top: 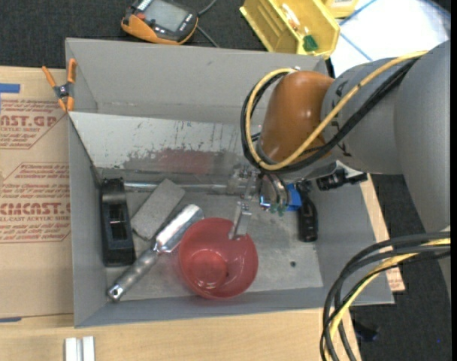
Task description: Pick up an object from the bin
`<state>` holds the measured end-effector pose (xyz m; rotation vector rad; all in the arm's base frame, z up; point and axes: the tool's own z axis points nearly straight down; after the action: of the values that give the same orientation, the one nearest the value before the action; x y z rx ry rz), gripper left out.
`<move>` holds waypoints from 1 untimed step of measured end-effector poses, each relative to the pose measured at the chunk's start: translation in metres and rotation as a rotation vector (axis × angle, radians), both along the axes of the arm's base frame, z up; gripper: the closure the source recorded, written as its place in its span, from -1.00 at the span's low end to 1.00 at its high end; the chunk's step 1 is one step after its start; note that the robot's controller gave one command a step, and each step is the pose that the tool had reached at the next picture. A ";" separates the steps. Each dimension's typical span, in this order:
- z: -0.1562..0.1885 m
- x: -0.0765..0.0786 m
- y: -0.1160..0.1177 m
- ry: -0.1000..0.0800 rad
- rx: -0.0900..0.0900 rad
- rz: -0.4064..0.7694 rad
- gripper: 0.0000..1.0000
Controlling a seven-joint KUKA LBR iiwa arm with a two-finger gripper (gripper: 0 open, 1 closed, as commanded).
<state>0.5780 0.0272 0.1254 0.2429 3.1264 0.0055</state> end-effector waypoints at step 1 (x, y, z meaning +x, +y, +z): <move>0.017 -0.004 -0.026 -0.003 -0.002 0.180 -1.00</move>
Offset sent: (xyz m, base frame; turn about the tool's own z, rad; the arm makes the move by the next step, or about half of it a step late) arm 0.0030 -0.0230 0.0681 0.1427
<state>0.5745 0.0008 0.1427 -0.0396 3.1328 0.0038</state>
